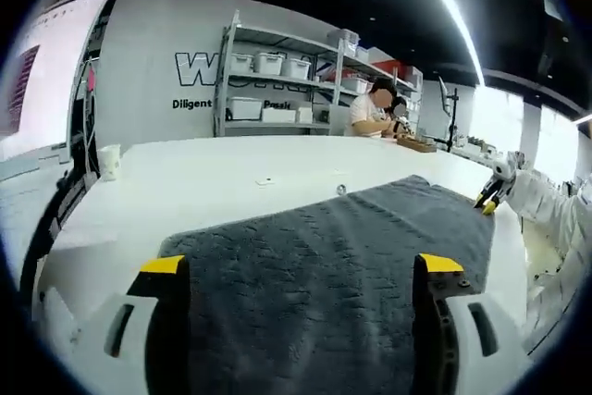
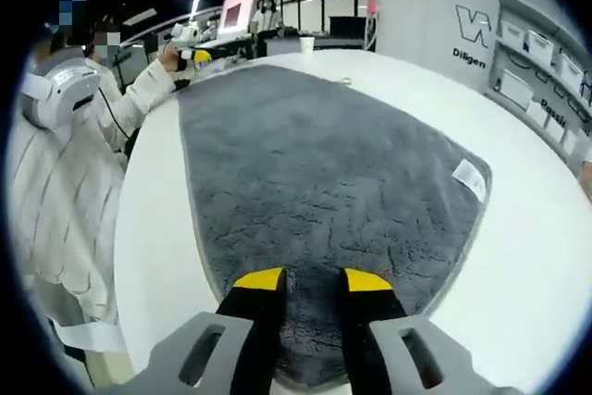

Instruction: Open the folded towel by lifting each exposed corner and separating the folded layers until the towel lies flat within the target outline without major curled edges

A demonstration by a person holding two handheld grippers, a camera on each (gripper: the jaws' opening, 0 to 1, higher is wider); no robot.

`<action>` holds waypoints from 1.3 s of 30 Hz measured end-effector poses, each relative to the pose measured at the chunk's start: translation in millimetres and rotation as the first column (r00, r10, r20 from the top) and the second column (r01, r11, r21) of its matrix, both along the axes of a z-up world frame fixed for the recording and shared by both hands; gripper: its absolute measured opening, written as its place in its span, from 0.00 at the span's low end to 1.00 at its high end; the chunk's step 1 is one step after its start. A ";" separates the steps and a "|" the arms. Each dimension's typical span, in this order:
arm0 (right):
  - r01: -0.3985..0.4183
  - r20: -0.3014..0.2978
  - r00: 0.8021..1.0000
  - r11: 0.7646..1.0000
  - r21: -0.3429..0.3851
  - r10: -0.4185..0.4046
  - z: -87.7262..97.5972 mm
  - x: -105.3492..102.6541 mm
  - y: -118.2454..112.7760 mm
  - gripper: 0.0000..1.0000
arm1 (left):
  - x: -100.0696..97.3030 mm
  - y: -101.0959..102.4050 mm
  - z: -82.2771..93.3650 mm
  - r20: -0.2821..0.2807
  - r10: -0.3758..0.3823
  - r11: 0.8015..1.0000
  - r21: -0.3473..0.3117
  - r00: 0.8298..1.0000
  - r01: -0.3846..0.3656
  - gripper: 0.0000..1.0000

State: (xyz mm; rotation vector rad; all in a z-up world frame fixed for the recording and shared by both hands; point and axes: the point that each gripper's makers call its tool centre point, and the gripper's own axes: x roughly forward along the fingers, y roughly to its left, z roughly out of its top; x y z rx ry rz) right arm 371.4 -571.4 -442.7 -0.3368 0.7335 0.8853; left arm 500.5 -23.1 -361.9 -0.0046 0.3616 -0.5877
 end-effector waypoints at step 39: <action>0.053 0.020 0.998 0.998 0.042 -0.054 0.5 -1.0 3.0 0.19 | 90.6 20.5 -80.3 -0.038 0.057 0.988 0.144 0.998 -0.052 0.99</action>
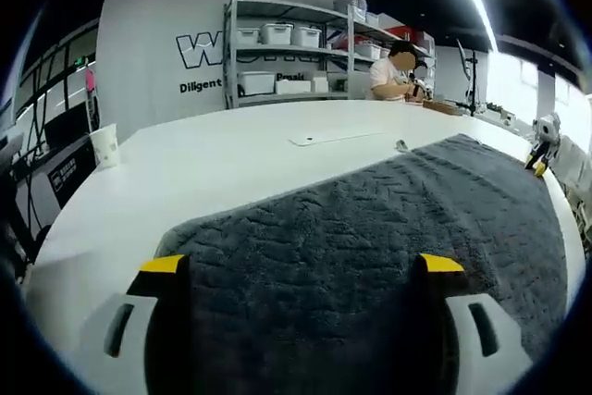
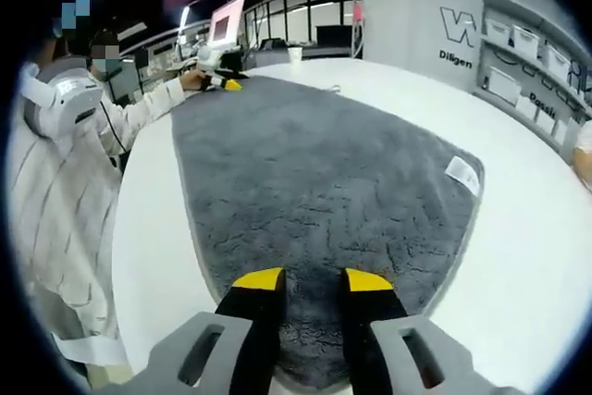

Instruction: Open the folded towel by lifting each exposed corner and separating the folded layers until the towel lies flat within the target outline without major curled edges

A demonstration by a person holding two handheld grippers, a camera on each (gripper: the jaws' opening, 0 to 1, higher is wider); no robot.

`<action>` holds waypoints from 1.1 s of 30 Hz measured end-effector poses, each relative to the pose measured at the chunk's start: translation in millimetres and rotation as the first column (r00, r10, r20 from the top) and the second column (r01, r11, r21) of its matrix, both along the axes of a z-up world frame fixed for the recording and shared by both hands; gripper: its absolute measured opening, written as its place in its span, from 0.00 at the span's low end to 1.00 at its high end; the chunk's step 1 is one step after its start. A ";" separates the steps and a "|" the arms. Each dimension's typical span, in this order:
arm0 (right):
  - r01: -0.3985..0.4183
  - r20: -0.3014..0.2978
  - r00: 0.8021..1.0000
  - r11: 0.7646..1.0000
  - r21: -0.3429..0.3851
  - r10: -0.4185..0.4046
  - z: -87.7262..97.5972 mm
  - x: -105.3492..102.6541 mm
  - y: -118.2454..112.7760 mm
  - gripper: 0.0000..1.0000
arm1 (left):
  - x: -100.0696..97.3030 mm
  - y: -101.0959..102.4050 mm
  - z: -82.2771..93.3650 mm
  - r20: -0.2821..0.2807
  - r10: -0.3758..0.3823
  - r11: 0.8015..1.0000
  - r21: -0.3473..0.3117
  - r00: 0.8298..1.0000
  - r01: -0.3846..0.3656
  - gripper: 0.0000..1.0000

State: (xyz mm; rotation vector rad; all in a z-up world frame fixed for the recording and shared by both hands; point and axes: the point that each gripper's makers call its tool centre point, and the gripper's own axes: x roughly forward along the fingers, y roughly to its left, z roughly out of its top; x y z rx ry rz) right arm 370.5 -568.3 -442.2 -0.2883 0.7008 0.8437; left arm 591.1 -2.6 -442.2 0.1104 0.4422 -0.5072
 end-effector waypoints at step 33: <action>0.395 0.254 0.869 0.904 0.162 -0.425 76.5 169.9 18.1 0.17 | 2.8 2.5 1.5 0.029 -0.007 1.000 -0.014 1.000 0.007 0.99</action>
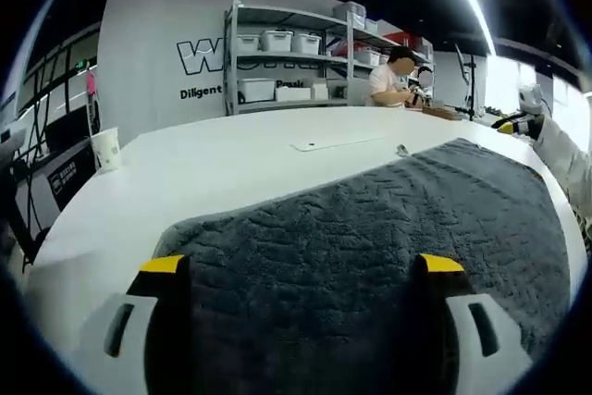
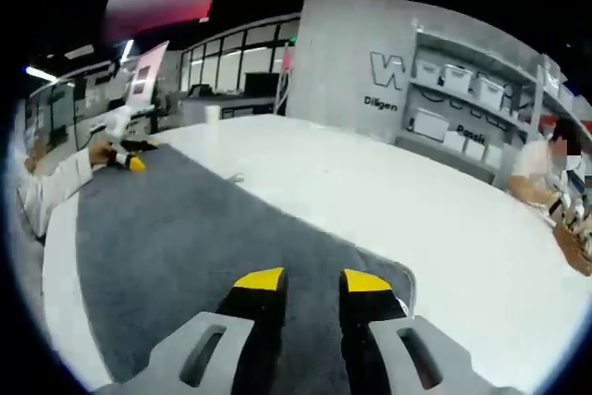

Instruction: Open the folded towel by lifting each exposed corner and separating the folded layers until the towel lies flat within the target outline without major curled edges

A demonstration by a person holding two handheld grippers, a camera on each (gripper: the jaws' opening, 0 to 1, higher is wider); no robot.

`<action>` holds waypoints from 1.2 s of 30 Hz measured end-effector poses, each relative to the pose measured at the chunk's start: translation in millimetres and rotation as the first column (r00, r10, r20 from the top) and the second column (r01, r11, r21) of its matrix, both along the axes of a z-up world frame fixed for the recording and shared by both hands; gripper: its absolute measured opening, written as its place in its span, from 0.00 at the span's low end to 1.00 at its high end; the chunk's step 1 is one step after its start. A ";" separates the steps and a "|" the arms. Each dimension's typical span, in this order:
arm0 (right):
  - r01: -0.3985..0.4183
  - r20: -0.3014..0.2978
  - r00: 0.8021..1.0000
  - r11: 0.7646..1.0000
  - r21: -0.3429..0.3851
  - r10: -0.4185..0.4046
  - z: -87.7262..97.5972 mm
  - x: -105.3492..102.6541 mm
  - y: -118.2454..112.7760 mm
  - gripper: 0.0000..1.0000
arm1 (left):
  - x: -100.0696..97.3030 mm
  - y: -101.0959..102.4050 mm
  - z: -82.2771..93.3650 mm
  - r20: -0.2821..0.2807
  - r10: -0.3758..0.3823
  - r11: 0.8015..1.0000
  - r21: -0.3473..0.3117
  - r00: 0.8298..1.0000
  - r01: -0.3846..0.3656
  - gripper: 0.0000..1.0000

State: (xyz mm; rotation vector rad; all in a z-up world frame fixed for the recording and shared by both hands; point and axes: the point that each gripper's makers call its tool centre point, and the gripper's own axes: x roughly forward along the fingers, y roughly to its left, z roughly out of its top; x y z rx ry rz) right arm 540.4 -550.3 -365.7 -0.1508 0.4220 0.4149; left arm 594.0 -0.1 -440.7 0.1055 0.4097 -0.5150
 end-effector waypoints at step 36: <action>0.153 -0.037 0.988 0.988 0.015 -0.152 -75.0 58.1 -24.7 0.46 | 1.4 0.3 0.8 0.006 0.003 1.000 -0.004 1.000 -0.003 0.99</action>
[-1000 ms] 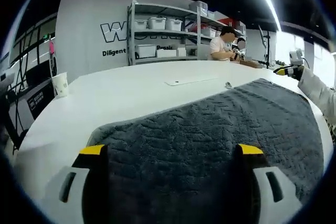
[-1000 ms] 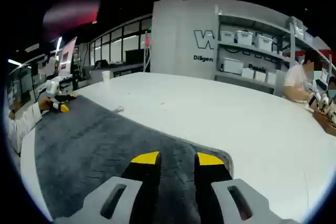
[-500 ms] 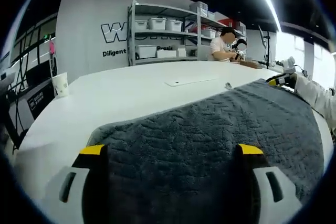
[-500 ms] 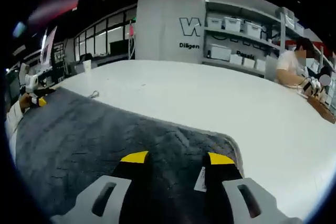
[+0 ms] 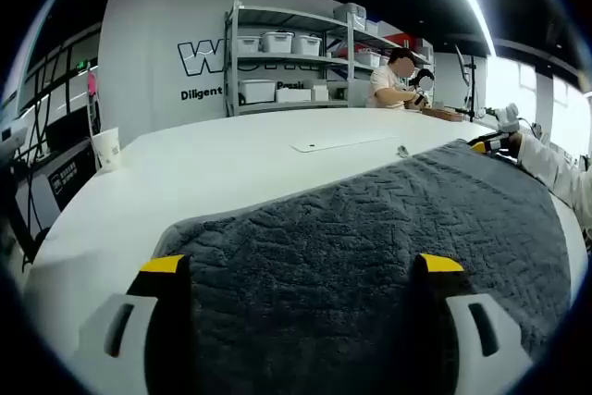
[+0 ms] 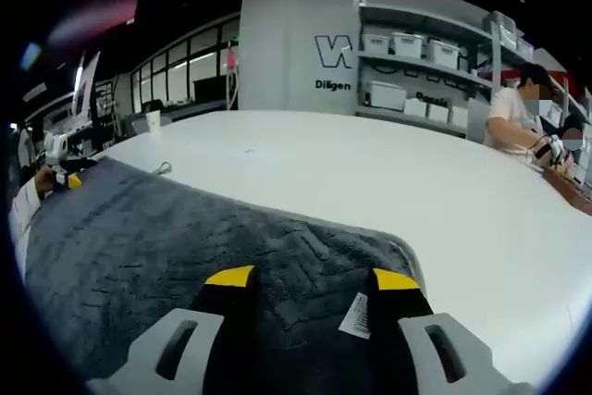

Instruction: Open the folded towel by lifting each exposed corner and separating the folded layers until the towel lies flat within the target outline without major curled edges

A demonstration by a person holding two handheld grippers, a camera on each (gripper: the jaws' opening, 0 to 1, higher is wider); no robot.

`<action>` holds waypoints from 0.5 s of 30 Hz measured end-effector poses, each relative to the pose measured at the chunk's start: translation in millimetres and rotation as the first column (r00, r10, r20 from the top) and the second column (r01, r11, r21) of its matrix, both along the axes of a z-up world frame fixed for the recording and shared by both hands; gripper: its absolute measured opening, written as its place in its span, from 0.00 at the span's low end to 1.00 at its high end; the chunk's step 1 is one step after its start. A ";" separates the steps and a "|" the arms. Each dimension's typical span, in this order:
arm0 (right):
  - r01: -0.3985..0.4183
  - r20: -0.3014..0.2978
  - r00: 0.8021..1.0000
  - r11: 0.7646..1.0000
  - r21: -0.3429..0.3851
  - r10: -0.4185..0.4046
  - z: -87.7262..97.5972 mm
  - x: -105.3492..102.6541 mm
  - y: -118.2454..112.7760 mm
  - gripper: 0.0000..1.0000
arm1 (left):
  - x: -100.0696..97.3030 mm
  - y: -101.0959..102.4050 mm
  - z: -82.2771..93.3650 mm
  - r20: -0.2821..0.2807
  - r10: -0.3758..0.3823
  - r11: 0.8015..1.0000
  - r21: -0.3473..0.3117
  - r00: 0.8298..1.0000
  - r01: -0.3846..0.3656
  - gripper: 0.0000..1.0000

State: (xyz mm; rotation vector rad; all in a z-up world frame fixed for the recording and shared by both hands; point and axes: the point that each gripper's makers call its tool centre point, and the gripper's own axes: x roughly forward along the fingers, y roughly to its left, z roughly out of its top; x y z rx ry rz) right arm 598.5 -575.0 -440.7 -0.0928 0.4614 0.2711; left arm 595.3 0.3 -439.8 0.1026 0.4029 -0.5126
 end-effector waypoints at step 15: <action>0.024 0.006 1.000 1.000 0.007 -0.024 -0.5 5.4 -12.6 0.51 | -0.3 1.0 0.0 0.004 0.007 1.000 -0.006 1.000 -0.007 0.99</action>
